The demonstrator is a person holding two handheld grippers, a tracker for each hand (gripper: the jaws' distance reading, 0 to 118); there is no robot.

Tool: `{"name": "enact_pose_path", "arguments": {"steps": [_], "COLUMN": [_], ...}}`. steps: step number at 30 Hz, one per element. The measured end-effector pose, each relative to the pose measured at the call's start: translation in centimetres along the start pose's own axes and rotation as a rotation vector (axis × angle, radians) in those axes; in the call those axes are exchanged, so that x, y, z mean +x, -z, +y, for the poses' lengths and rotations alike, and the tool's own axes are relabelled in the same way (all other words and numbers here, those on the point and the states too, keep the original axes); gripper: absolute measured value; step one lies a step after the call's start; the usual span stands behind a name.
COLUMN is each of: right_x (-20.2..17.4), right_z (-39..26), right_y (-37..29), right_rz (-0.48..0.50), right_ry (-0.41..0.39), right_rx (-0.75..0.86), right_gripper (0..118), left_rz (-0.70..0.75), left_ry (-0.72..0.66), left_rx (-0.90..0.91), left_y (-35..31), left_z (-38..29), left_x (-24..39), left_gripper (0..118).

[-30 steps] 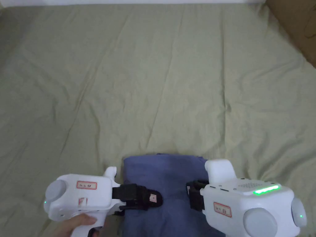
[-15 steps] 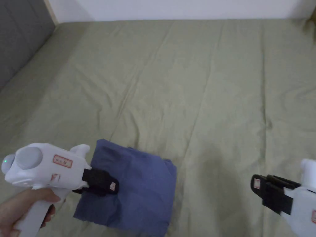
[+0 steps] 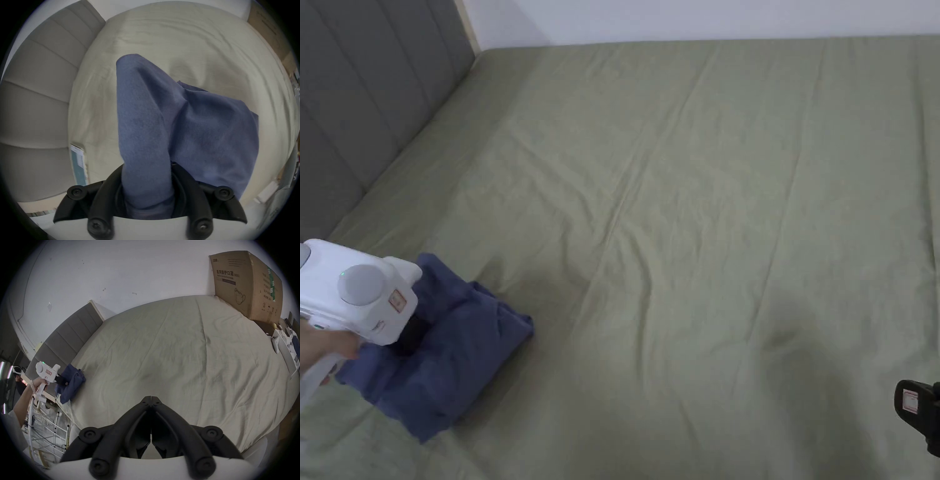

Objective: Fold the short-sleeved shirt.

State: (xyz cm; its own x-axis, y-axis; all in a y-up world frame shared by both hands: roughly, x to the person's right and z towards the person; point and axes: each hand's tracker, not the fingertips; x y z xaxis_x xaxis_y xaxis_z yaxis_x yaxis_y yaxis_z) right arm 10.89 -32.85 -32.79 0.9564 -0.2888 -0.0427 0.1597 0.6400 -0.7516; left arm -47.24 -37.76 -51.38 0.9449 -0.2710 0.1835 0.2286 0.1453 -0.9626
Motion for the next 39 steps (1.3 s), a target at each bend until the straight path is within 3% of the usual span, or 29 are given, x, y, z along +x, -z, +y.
{"name": "enact_pose_path", "arguments": {"steps": [2, 5, 6, 12, 13, 14, 17, 25, 29, 34, 39], "right_x": [-0.1, 0.3, 0.5, 1.6, 1.8, 1.9, 2.2, 1.3, 0.5, -0.8, -3.3], "right_z": [0.0, -0.2, -0.3, -0.6, -0.6, -0.6, -0.5, 1.5, 2.5, 3.8, 5.3], "right_y": [0.0, 0.0, 0.0, -0.7, -0.9, -1.1, -1.7, -4.7, -6.0, -7.3, -9.7], "right_rz": [-0.001, 0.005, 0.004, 0.01, 0.012, 0.014, 0.025, 0.058, 0.054, 0.007, -0.058], "right_ry": [0.0, -0.001, -0.004, 0.016, 0.021, 0.025, 0.035, 0.012, -0.02, -0.061, -0.147], "right_rx": [-0.007, -0.018, -0.02, -0.013, -0.009, -0.005, 0.015, 0.123, 0.183, 0.281, 0.438], "right_gripper": [0, 0, 0, 0, 0, 0, 0, 0, 0, 0, 0], "left_rz": [0.064, 0.179, 0.195, 0.062, 0.019, -0.039, -0.159, -0.195, -0.117, -0.084, -0.073], "left_ry": [-0.042, -0.104, -0.113, -0.333, -0.371, -0.406, -0.427, -0.317, -0.271, -0.258, -0.301], "left_rx": [-0.033, -0.002, 0.011, 0.144, 0.178, 0.213, 0.384, 0.716, 0.882, 1.12, 1.21], "left_y": [0.6, 0.7, 0.4, -4.5, -5.8, -7.2, -11.2, -20.9, -24.6, -26.8, -28.4], "left_z": [0.1, -0.5, -0.8, -3.5, -4.1, -4.7, -6.6, -9.2, -9.3, -9.8, -9.8], "left_x": [-0.6, -1.1, -1.3, -2.4, -2.1, -1.7, 1.2, 12.4, 17.8, 23.9, 26.7], "left_gripper": [39, 84, 90, 90, 88, 74, 3, 0, 0, 0, 0]}}
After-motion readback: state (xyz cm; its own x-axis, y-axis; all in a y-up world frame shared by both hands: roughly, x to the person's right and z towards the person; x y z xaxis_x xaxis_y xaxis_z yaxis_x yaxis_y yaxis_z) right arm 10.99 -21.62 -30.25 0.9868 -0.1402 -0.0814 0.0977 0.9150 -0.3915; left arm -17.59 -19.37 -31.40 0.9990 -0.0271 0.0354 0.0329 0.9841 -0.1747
